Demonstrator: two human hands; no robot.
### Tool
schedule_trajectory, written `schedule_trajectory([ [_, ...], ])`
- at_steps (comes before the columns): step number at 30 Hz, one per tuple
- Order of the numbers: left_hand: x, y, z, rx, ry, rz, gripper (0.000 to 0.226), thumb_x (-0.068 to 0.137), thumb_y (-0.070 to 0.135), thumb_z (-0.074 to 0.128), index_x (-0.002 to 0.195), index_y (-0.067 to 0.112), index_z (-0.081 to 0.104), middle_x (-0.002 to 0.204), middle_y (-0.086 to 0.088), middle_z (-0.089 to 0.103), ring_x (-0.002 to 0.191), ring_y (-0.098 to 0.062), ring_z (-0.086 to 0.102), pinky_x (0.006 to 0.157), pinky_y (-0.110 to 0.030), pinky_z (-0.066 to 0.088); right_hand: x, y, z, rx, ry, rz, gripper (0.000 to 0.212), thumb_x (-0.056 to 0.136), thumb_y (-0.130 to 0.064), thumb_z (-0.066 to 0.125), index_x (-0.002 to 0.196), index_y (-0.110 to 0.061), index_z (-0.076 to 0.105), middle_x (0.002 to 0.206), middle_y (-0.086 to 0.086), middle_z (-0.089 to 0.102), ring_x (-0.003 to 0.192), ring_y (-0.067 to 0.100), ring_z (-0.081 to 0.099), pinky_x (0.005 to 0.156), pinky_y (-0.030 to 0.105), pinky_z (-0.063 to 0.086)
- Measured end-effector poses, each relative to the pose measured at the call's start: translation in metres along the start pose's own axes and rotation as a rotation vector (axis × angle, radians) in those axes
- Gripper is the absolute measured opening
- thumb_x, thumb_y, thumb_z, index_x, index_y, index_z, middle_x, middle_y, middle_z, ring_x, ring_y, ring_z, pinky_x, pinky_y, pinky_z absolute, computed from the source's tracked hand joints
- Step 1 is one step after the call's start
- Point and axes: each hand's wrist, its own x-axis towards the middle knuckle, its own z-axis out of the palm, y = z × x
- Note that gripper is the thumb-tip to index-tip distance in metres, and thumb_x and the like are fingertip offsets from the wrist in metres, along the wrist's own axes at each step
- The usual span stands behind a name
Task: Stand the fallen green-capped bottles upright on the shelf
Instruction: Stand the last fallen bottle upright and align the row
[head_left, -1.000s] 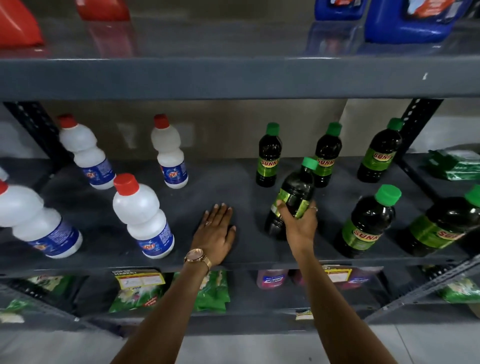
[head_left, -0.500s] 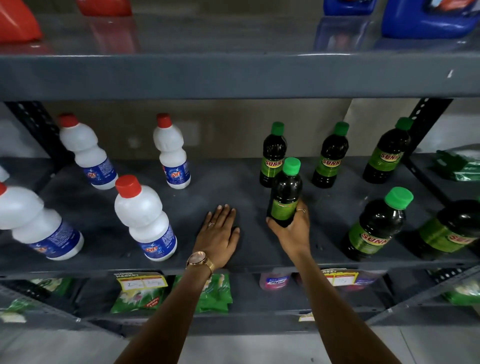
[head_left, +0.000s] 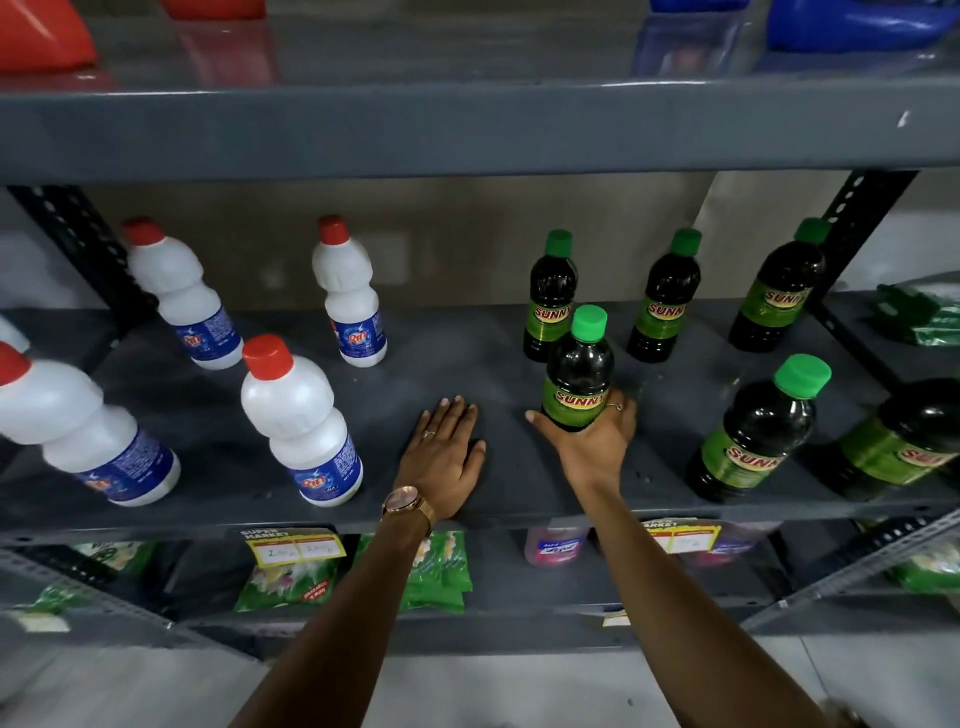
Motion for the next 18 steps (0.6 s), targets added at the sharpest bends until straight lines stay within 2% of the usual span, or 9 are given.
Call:
schedule_trajectory([
  [3,0.0,0.001,0.0,-0.001,0.006,-0.006,0.054,0.098,0.037,0.032,0.146,0.016,0.02,0.158,-0.005,0.017,0.147,-0.018,0.009,0.119,-0.033,-0.001,0.001,0.002,-0.004,0.001,-0.06,0.004,0.099,0.05,-0.048,0.089,0.128,-0.01,0.043,0.132,0.011,0.046,0.125,0.028,0.044,0.106,0.043,0.039],
  [6,0.0,0.002,0.0,0.005,0.008,-0.007,0.054,0.098,0.036,0.032,0.146,0.016,0.021,0.158,-0.006,0.018,0.147,-0.019,0.01,0.119,-0.034,0.0,0.004,0.012,-0.015,0.066,-0.2,-0.036,0.085,0.057,-0.028,0.089,0.129,-0.013,0.045,0.124,0.008,0.057,0.116,0.024,0.055,0.097,0.039,0.047],
  [8,0.001,0.002,0.0,0.01,0.002,-0.008,0.054,0.098,0.036,0.032,0.146,0.016,0.02,0.158,-0.006,0.017,0.147,-0.019,0.01,0.12,-0.034,0.0,0.006,0.017,-0.022,0.066,-0.251,-0.057,0.08,0.061,-0.022,0.088,0.13,-0.015,0.048,0.123,0.006,0.061,0.114,0.021,0.057,0.095,0.033,0.047],
  [11,0.0,0.002,0.0,0.004,-0.004,-0.006,0.054,0.098,0.036,0.032,0.146,0.015,0.021,0.158,-0.007,0.018,0.147,-0.019,0.009,0.12,-0.035,0.001,0.012,0.018,-0.031,0.056,-0.323,-0.044,0.076,0.06,-0.029,0.089,0.126,-0.015,0.054,0.12,0.005,0.065,0.11,0.019,0.06,0.093,0.03,0.049],
  [14,-0.001,0.001,0.0,-0.002,-0.01,-0.002,0.053,0.098,0.036,0.032,0.146,0.016,0.022,0.158,-0.007,0.018,0.147,-0.02,0.01,0.12,-0.036,0.003,0.011,0.016,-0.047,0.049,-0.403,-0.036,0.068,0.056,-0.032,0.091,0.115,-0.018,0.06,0.107,-0.004,0.07,0.101,0.01,0.065,0.08,0.011,0.049],
  [16,-0.001,0.001,0.0,-0.01,0.0,0.0,0.053,0.097,0.036,0.033,0.145,0.016,0.024,0.158,-0.007,0.019,0.146,-0.02,0.011,0.12,-0.036,0.003,0.001,0.017,-0.059,0.043,-0.434,-0.034,0.062,0.053,-0.037,0.09,0.106,-0.029,0.06,0.101,-0.013,0.069,0.097,0.0,0.065,0.082,0.014,0.051],
  [18,0.0,0.001,0.001,-0.01,0.002,0.0,0.053,0.097,0.037,0.033,0.145,0.015,0.024,0.158,-0.007,0.02,0.146,-0.02,0.012,0.12,-0.036,0.003,-0.015,0.021,-0.07,0.038,-0.436,-0.032,0.062,0.051,-0.05,0.087,0.104,-0.034,0.058,0.102,-0.014,0.069,0.098,0.001,0.064,0.085,0.022,0.052],
])
